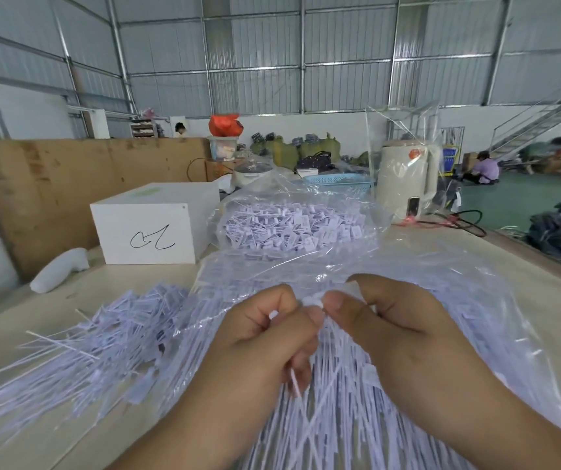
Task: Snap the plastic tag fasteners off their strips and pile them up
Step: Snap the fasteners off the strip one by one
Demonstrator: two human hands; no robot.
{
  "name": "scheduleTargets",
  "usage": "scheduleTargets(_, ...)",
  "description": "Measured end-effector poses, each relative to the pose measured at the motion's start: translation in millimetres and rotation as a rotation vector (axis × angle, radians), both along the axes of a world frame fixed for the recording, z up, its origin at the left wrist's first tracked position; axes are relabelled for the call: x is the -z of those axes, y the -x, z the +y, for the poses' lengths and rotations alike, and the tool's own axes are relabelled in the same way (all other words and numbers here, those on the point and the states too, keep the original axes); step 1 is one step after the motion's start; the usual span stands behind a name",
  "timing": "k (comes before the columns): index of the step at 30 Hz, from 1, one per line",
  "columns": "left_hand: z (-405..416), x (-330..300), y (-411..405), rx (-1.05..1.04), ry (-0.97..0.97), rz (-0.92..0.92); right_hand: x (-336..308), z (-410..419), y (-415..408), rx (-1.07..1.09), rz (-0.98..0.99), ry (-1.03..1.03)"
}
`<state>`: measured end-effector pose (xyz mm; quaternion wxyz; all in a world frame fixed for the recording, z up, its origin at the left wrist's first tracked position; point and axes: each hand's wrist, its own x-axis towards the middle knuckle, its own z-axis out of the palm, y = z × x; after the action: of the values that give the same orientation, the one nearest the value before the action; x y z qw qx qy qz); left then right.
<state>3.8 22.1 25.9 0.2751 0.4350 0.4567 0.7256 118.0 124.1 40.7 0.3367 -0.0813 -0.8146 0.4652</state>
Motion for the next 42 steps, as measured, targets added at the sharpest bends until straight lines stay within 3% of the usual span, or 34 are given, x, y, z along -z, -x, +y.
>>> scheduleTargets(5, 2, -4, -13, 0.015, -0.010, -0.187, 10, -10, 4, 0.204, 0.177, -0.121)
scheduleTargets(9, 0, -9, -15, 0.146, -0.003, -0.404, 18, -12, 10, 0.392, 0.234, -0.401)
scheduleTargets(19, -5, -18, -9, 0.277, -0.018, -0.542, 20, -15, 14, 0.404, 0.295, -0.465)
scheduleTargets(21, -1, -13, -1, 0.203, -0.014, -0.545, 19, -18, 14, 0.430, 0.324, -0.509)
scheduleTargets(23, -1, -7, 16, -0.007, -0.004, -0.478, 17, -21, 10, 0.462, 0.349, -0.555)
scheduleTargets(26, -2, -2, 31, -0.214, 0.045, -0.155, 15, -20, 8, 0.384, 0.260, -0.480)
scheduleTargets(29, -3, -1, 26, -0.058, 0.049, 0.094, 13, -14, 13, 0.097, 0.165, -0.258)
scheduleTargets(32, -6, -3, 27, 0.137, 0.049, 0.123, 9, -7, 9, -0.136, 0.142, 0.030)
scheduleTargets(36, -9, -2, 27, 0.249, 0.084, 0.188, 12, -1, 8, -0.132, 0.042, 0.197)
scheduleTargets(42, -6, 4, 21, 0.176, 0.071, 0.331, 15, 2, 13, -0.122, 0.041, 0.161)
